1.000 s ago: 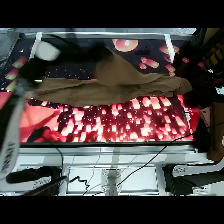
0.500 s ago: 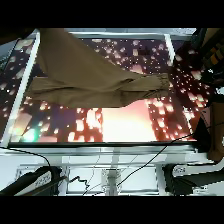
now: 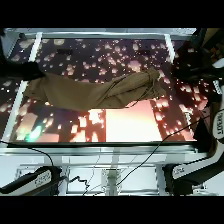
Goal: Fold the clothes and pants, and hang the long-sleeved shirts on hangers.
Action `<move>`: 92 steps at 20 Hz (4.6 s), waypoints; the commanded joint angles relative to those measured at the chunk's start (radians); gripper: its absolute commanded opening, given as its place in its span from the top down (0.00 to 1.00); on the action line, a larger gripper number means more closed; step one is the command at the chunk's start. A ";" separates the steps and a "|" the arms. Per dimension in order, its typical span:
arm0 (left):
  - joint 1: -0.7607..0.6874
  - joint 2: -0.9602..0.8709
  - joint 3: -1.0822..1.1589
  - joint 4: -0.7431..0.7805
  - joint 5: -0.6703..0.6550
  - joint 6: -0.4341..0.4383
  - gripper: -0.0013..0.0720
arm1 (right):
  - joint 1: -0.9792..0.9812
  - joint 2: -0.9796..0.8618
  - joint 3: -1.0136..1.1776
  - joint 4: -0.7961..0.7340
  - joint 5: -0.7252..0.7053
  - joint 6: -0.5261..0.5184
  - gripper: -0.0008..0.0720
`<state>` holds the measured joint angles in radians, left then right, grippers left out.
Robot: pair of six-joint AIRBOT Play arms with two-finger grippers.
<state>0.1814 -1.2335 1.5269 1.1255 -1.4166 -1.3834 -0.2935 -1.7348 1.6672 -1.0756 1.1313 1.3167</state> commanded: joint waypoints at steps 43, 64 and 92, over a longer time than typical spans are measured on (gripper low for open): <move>0.013 -0.229 -0.127 0.078 1.356 0.000 0.97 | 0.015 0.444 -0.436 -0.103 0.030 0.084 0.94; 0.252 -0.240 -0.124 -0.112 0.928 -0.056 0.06 | 0.015 0.577 -0.631 -0.061 -0.177 0.084 0.94; 0.373 -0.588 -0.158 -0.158 0.662 -0.120 0.15 | 0.015 0.577 -0.631 -0.063 -0.245 0.083 0.94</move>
<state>0.5644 -1.8084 1.3705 0.9897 -0.7956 -1.4906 -0.2790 -1.1587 1.0363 -1.1378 0.9062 1.3994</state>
